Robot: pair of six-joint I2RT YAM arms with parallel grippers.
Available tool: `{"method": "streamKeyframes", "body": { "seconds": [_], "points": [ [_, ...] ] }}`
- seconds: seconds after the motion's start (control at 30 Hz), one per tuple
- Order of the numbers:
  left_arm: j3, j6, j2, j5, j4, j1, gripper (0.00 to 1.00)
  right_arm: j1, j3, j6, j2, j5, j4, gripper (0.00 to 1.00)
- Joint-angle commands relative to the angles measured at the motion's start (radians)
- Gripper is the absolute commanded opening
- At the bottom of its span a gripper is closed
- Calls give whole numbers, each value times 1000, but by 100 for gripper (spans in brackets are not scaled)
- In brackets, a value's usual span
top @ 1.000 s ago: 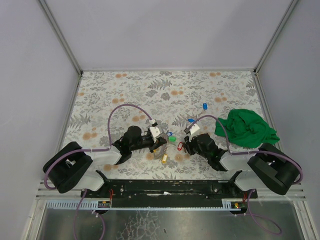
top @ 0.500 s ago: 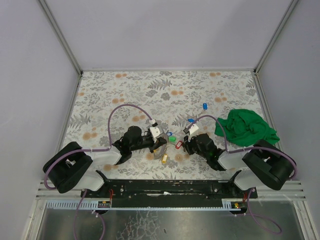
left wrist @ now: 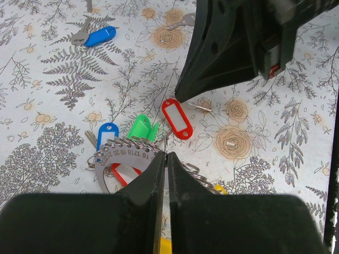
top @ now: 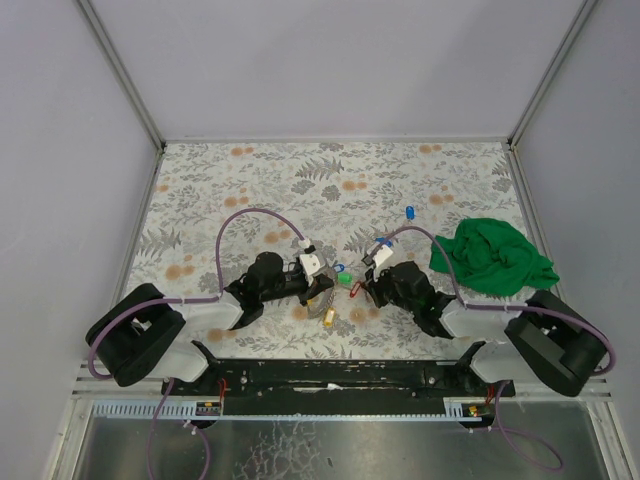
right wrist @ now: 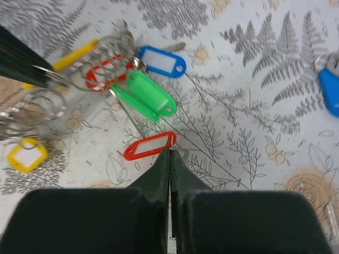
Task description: Put the keys on the keyring
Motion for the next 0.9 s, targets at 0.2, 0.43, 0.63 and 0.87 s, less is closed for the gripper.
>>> {"method": "streamKeyframes", "body": {
  "seconds": [0.2,0.43,0.63,0.87],
  "points": [
    [6,63,-7,39,46,-4,0,10,110,-319,-313,-255,-344,0],
    [6,140,-13,122,25,-5,0,10,187,-508,-391,-359,-538,0],
    [30,217,11,218,-26,-4,0,10,282,-593,-301,-418,-660,0],
    [68,260,46,262,-81,-5,0,9,313,-670,-239,-454,-663,0]
  ]
}}
